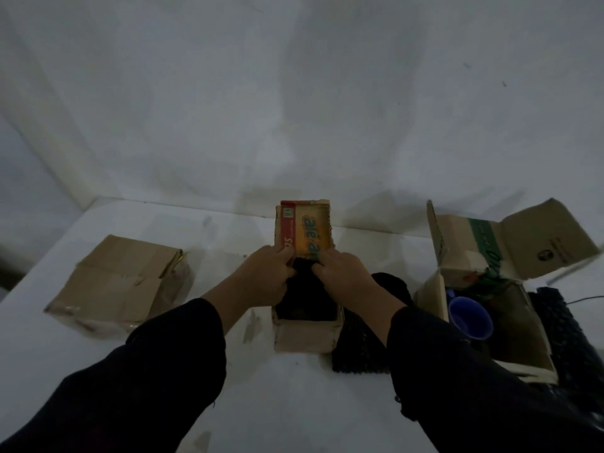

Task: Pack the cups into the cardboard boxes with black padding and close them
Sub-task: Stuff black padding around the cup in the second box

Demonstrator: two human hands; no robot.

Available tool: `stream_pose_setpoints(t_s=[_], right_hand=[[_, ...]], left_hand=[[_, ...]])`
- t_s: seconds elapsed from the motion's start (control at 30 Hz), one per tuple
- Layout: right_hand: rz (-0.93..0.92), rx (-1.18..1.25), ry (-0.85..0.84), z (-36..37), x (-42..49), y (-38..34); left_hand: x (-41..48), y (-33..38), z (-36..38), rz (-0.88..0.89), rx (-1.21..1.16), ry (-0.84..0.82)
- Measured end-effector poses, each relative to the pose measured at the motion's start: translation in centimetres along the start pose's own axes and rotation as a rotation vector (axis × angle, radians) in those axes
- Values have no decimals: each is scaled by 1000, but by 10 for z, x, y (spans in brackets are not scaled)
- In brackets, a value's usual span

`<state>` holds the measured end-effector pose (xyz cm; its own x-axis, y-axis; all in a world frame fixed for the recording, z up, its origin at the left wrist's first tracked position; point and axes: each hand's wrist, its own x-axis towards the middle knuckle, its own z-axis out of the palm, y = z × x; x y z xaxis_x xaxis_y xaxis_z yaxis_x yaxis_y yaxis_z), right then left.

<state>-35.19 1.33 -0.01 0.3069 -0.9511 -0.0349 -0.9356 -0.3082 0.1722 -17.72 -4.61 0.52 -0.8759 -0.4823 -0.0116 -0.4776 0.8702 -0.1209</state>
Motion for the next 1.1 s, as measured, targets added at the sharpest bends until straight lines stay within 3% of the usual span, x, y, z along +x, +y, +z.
stream_pose_setpoints(t_s=[0.27, 0.53, 0.73, 0.9, 1.03, 1.1], right_hand=[[88, -38, 14, -4, 1, -8], [92, -32, -82, -7, -6, -5], [97, -62, -174, -9, -5, -2], [171, -24, -122, -8, -4, -9], [237, 34, -2, -11, -4, -15], [239, -17, 13, -17, -2, -17]], left_hand=[[9, 6, -13, -45, 137, -119], [17, 14, -15, -88, 74, -159], [7, -3, 0, -9, -99, 81], [7, 1, -6, -237, -365, 167], [6, 4, -2, -252, -371, 204], [8, 6, -1, -198, -245, 169]])
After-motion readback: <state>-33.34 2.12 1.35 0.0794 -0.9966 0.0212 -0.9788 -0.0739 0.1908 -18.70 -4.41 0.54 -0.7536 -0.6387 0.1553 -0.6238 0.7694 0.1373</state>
